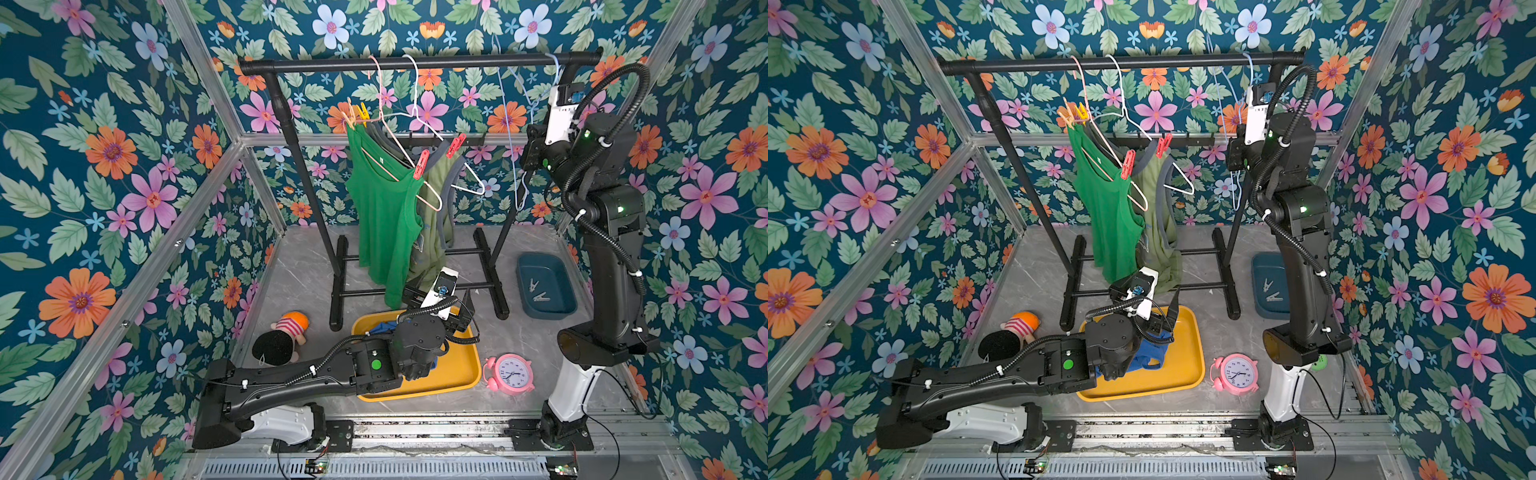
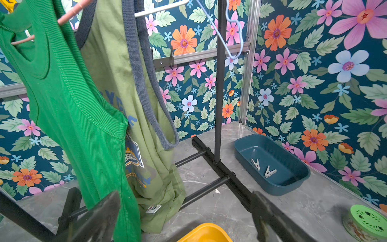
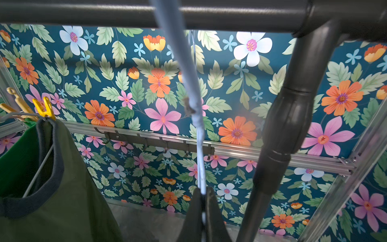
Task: Remove the clothespins securing tank tops to the hanger
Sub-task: Place the hanger on the clothesline.
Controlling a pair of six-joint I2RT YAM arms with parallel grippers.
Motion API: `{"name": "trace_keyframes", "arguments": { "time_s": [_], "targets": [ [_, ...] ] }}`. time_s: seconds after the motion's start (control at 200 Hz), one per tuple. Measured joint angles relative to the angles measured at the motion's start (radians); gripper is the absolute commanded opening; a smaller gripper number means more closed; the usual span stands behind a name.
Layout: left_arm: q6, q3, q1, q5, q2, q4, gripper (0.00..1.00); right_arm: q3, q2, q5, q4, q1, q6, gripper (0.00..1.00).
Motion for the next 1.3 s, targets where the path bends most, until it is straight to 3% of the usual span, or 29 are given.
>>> {"name": "trace_keyframes", "arguments": {
  "time_s": [1.3],
  "targets": [
    [-0.01, 0.068, 0.065, 0.064, 0.026, -0.032, 0.99, 0.053, 0.124, -0.034, 0.172, -0.081, -0.029, 0.0]
  ]
}}
